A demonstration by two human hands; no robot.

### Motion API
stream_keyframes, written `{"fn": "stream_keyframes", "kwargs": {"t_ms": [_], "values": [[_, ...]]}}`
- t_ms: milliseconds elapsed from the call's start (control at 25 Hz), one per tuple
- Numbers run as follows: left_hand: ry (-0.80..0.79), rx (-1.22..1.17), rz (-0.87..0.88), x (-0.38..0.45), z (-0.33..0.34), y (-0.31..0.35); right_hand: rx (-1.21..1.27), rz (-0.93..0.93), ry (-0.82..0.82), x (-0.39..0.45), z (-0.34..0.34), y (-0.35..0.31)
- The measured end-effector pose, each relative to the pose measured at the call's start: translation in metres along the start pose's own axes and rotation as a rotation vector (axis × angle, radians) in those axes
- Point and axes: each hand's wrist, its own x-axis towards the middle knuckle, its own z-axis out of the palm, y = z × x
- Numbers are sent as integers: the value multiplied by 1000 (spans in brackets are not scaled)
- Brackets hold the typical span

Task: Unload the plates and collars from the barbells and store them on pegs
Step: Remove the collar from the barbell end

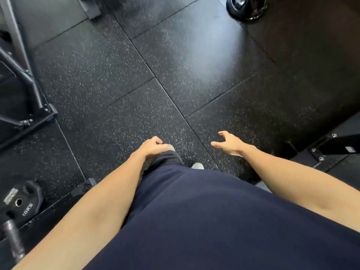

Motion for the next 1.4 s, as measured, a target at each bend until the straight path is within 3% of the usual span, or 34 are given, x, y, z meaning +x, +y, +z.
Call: {"fn": "stream_keyframes", "kwargs": {"t_ms": [360,680,880,1080,1400], "values": [[-25,49,79,174,-194,101,149,141,62,145,-113,-112],[-98,175,220,285,-335,236,375,168,213,230,-230,-198],[-134,278,283,351,-373,329,465,210,235,293,-303,-200],[-118,304,311,424,-408,470,561,225,263,362,-417,-185],[-160,551,467,491,-411,673,775,297,406,386,-550,-145]]}}
